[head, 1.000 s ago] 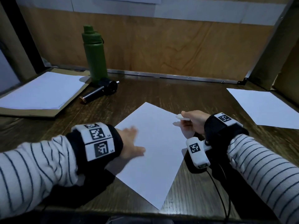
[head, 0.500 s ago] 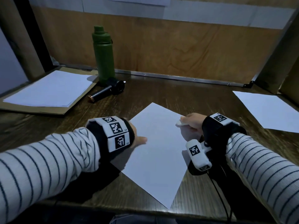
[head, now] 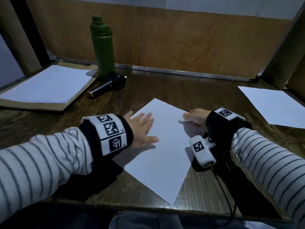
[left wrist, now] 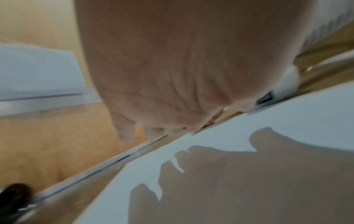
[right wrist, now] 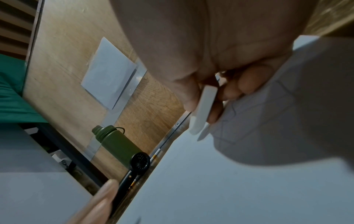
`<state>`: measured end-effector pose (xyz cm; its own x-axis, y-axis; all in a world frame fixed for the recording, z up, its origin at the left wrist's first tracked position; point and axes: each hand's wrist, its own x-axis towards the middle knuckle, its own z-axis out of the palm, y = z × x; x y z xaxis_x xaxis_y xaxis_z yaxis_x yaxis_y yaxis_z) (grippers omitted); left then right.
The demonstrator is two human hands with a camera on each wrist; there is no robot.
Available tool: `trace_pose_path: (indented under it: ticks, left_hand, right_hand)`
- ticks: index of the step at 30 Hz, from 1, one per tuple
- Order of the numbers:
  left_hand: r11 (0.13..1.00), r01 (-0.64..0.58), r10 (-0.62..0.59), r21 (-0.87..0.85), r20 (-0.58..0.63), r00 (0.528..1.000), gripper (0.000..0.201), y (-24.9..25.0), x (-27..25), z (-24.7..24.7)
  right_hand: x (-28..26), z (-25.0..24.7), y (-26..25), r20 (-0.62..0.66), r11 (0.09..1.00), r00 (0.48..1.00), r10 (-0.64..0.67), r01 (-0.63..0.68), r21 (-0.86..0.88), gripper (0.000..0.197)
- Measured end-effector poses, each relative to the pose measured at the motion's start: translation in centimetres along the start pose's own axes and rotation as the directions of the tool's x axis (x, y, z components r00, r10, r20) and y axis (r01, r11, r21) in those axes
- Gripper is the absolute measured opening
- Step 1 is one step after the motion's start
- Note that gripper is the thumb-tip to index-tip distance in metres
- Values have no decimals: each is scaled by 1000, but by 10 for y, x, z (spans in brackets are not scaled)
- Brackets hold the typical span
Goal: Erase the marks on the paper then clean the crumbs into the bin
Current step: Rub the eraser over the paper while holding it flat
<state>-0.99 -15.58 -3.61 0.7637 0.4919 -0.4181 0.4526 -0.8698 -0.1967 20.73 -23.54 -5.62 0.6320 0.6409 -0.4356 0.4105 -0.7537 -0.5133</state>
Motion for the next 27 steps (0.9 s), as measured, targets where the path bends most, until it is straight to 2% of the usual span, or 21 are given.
trace_pose_path:
  ticks: [2, 4, 6, 7, 8, 10, 11, 12, 13, 14, 16, 17, 19, 20, 21, 22, 24, 25, 26, 27]
  left_hand:
    - [969, -244, 244, 25, 4, 970, 76, 23, -16, 0]
    - [922, -385, 384, 24, 43, 922, 74, 45, -26, 3]
    - [884, -467, 466, -12, 95, 880, 72, 59, -31, 7]
    - [893, -448, 449, -33, 117, 886, 73, 59, -33, 9]
    - [925, -372, 378, -75, 125, 917, 76, 53, -33, 12]
    - [974, -58, 81, -220, 100, 992, 90, 33, -29, 16]
    - [961, 98, -78, -259, 85, 993, 96, 22, -26, 16]
    - [953, 198, -182, -231, 89, 979, 100, 13, -24, 14]
    - [961, 224, -214, -161, 78, 974, 101, 9, -23, 10]
    - [980, 174, -169, -94, 59, 984, 97, 8, -21, 5]
    - [997, -58, 61, -44, 57, 997, 83, 21, -21, -7]
    - [982, -180, 183, -52, 65, 981, 76, 31, -20, -9]
    - [910, -409, 412, -67, 29, 911, 67, 51, -15, -2]
    - [876, -479, 481, -61, 12, 877, 66, 57, -12, 7]
    - [869, -489, 491, -72, 5, 871, 69, 61, -10, 15]
    - [900, -422, 426, -111, 8, 905, 74, 60, -9, 20]
    - [968, -130, 139, -215, 27, 990, 86, 47, -14, 17]
    - [972, 35, -22, -233, 59, 998, 88, 38, -18, 10]
    - [963, 158, -142, -217, 88, 986, 88, 29, -22, 3]
    - [956, 222, -207, -190, 95, 974, 90, 23, -23, -2]
  right_hand:
    - [1, 0, 1, -3, 1000, 1000, 5, -5, 3, 41]
    - [3, 1, 2, -1, 1000, 1000, 1, -1, 25, 39]
    - [3, 1, 3, 20, 998, 1000, 1, -2, 67, 39]
    - [4, 1, 3, 28, 996, 1000, 0, -2, 85, 42]
    - [6, 2, 4, 31, 995, 1000, 1, -4, 96, 46]
    - [4, 2, 3, 32, 995, 1000, 0, -3, 98, 47]
    - [4, 2, 3, 30, 994, 1000, -5, 1, 107, 45]
    - [4, 2, 3, 33, 992, 999, -3, -1, 124, 43]
    - [4, 2, 3, 36, 990, 999, -1, -4, 143, 41]
    - [4, 2, 4, 37, 988, 999, 3, -9, 155, 39]
    - [5, 1, 5, 43, 986, 999, 4, -11, 169, 39]
    - [5, 2, 5, 47, 984, 999, -2, -7, 177, 40]
    - [6, 3, 5, 42, 983, 999, -15, 7, 185, 42]
    - [5, 4, 4, 39, 982, 999, -12, 5, 189, 40]
    - [5, 4, 4, 35, 981, 999, -10, 3, 193, 40]
    - [6, 4, 4, 34, 982, 999, -2, -5, 188, 42]
    - [7, 3, 4, 34, 986, 999, 1, -7, 164, 47]
    - [7, 2, 4, 36, 985, 999, 3, -9, 170, 47]
    - [7, 3, 4, 38, 983, 999, 15, -21, 180, 47]
    - [8, 3, 4, 32, 982, 999, 16, -22, 187, 47]
